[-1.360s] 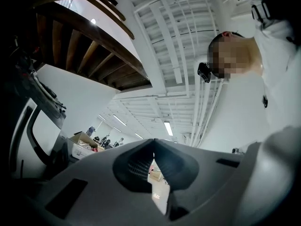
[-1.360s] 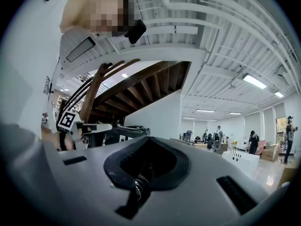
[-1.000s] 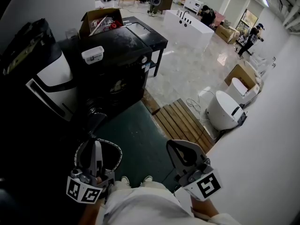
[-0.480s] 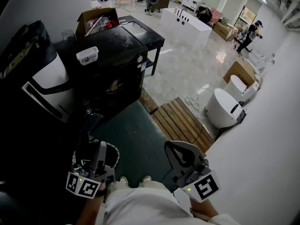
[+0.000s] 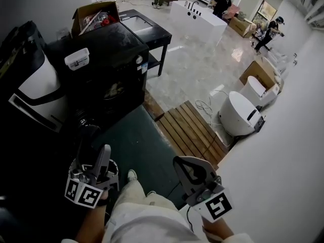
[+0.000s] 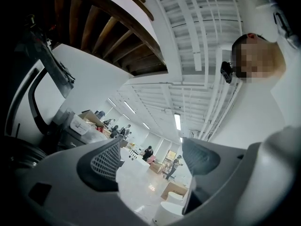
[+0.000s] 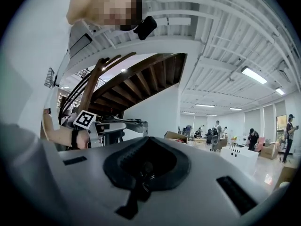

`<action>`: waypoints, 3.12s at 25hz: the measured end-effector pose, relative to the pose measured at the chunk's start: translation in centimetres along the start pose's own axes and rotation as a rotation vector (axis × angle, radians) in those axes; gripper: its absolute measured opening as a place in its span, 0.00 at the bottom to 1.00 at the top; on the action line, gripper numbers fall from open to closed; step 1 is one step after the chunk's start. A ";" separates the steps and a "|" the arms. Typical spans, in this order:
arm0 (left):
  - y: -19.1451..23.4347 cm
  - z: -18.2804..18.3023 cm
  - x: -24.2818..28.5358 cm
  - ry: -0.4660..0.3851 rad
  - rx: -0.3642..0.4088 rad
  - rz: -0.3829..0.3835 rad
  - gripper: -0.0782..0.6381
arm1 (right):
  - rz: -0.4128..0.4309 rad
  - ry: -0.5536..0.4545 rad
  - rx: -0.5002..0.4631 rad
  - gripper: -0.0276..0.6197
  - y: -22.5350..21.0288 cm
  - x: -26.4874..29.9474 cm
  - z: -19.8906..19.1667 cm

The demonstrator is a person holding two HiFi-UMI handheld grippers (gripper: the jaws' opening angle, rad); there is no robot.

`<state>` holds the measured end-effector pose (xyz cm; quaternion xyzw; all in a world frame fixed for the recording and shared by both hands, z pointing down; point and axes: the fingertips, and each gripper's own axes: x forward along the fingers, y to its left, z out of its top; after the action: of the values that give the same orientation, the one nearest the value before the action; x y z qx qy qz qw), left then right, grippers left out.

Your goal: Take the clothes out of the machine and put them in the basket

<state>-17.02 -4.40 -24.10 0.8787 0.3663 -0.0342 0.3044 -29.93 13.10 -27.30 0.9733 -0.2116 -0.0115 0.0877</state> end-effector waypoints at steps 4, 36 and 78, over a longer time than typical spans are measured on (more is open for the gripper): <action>3.3 -0.9 3.9 0.007 0.004 0.028 0.66 | 0.011 0.027 0.017 0.06 -2.8 3.7 -1.5; 28.9 -14.2 25.1 -0.103 0.090 0.260 0.67 | 0.443 0.028 -0.067 0.06 -22.1 37.2 -20.1; 57.4 -47.0 21.6 -0.294 0.202 0.108 0.68 | 0.595 -0.190 -0.258 0.06 -12.4 46.8 -64.6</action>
<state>29.28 3.97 37.22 0.9086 0.2649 -0.1826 0.2664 21.60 15.56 34.82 0.8445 -0.4903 -0.1026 0.1895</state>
